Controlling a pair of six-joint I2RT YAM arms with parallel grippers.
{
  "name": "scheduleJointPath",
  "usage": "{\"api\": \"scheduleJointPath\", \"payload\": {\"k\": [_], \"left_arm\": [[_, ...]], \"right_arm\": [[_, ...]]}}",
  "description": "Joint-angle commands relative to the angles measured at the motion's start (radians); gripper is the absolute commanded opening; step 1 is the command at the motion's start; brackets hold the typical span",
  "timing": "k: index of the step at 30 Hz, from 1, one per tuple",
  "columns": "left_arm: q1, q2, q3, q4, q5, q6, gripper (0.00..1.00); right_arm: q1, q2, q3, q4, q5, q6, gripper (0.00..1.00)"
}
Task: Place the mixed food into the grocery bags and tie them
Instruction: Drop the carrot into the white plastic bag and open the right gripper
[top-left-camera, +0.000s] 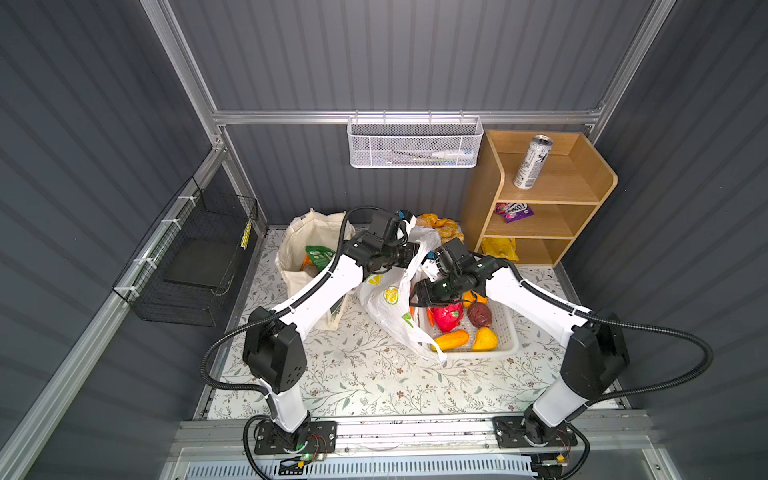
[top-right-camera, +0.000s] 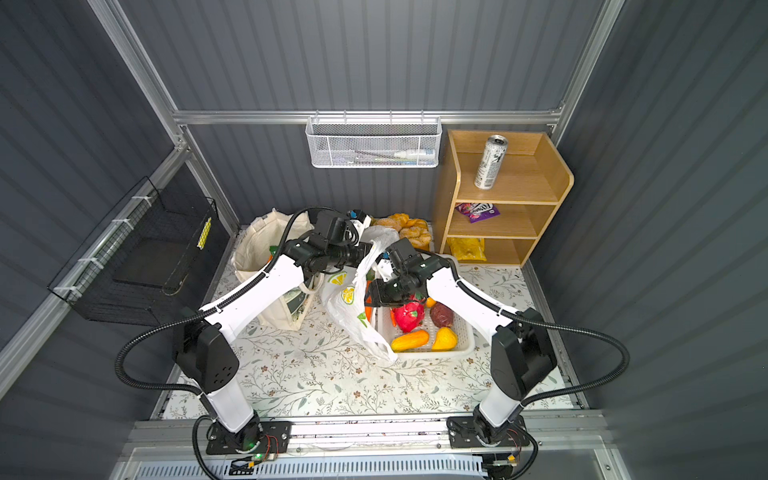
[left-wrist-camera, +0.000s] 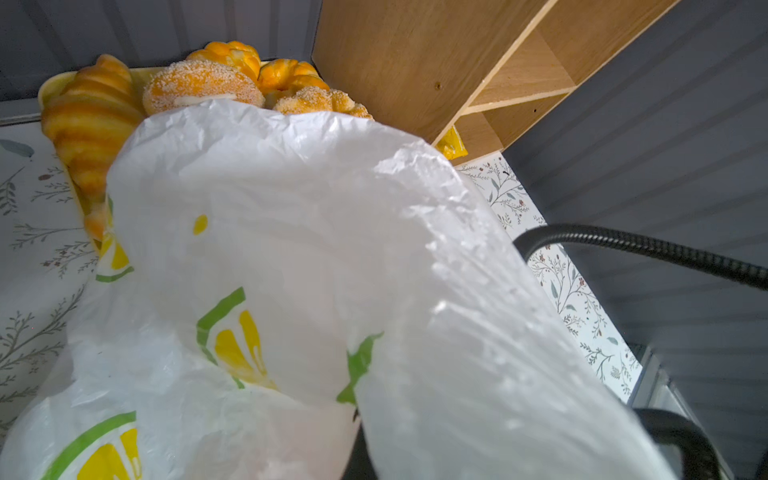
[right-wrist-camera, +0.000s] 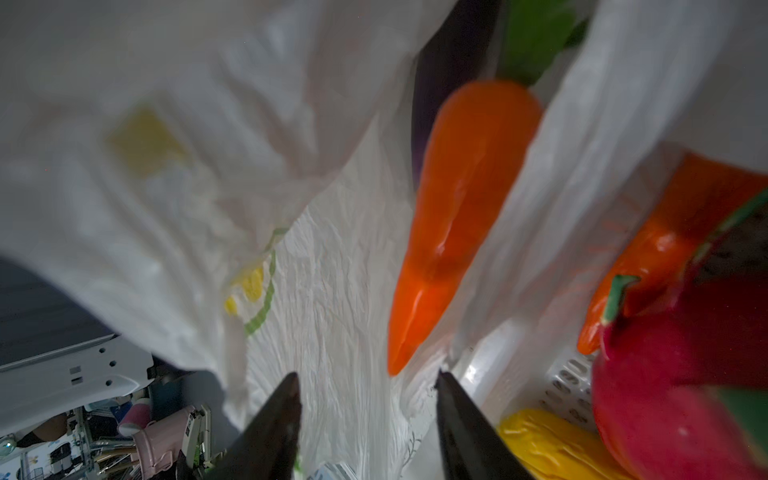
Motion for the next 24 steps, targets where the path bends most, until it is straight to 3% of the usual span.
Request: {"api": "scheduleJointPath", "payload": {"k": [1,13,18,21,24], "left_arm": [[-0.012,-0.012,-0.008,0.031,0.006,-0.047,0.0],[-0.003,-0.041,0.023,-0.001,-0.171,-0.051,0.0],[-0.003,-0.067,0.04,-0.035,-0.216,-0.024,0.0],[-0.001,-0.087,0.028,-0.039,-0.229,-0.024,0.0],[-0.001,-0.103,0.007,-0.028,-0.221,-0.036,0.0]], "right_arm": [[0.004,-0.03,-0.003,0.032,-0.018,0.008,0.64],[0.001,-0.397,-0.223,-0.06,0.032,0.049,0.68],[-0.026,-0.491,-0.304,-0.089,0.161,0.092,0.69],[-0.095,-0.491,-0.3,-0.146,0.372,0.13,0.7],[-0.201,-0.483,-0.318,-0.122,0.464,0.139,0.73]]}}
